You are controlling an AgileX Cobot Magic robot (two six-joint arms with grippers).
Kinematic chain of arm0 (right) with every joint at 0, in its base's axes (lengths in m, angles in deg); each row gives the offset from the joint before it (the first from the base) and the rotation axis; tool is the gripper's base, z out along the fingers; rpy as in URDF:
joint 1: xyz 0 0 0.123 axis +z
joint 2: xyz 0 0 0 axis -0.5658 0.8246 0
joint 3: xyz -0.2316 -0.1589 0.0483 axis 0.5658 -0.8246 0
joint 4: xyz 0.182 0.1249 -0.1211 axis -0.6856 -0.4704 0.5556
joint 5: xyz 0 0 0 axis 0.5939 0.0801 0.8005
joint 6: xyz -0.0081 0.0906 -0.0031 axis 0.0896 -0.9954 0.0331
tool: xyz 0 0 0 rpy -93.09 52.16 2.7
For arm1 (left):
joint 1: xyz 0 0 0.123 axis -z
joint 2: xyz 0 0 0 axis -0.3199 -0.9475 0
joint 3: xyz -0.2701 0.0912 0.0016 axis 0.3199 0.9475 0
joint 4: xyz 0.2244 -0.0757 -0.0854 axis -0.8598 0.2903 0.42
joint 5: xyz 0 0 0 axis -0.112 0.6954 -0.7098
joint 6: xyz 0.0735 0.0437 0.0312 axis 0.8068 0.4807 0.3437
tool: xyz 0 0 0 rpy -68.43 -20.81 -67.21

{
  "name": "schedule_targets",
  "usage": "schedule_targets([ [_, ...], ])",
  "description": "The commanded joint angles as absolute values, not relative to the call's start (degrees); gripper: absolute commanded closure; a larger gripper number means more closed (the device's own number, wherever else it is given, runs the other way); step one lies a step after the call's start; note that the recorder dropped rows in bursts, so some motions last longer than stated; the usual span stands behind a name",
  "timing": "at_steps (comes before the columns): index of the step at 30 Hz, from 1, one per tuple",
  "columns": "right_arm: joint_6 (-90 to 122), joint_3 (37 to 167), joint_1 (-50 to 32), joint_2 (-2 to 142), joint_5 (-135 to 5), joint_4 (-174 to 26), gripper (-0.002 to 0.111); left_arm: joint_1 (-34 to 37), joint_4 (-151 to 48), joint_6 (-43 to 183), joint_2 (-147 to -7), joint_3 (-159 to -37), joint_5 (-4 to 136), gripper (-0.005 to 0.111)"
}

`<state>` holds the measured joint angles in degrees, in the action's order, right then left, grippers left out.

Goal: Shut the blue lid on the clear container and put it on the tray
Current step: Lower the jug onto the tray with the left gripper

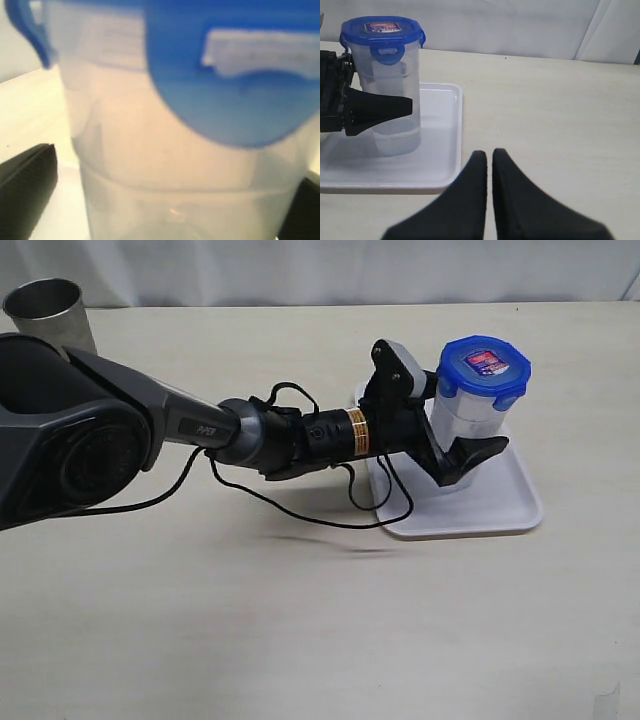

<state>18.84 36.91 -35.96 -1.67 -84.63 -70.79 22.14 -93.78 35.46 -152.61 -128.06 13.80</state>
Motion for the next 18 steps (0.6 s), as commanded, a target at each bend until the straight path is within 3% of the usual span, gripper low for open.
schedule_targets([
  [1, 19.03, 36.78, -36.31, -1.97, -84.43, -70.46, 0.104, 21.07, -95.95, 33.77, -152.03, -128.32, 13.97, 0.004],
  [18, 19.03, 36.78, -36.31, -1.97, -84.43, -70.46, 0.104, 17.37, -110.14, 25.98, -152.03, -128.32, 14.05, 0.004],
])
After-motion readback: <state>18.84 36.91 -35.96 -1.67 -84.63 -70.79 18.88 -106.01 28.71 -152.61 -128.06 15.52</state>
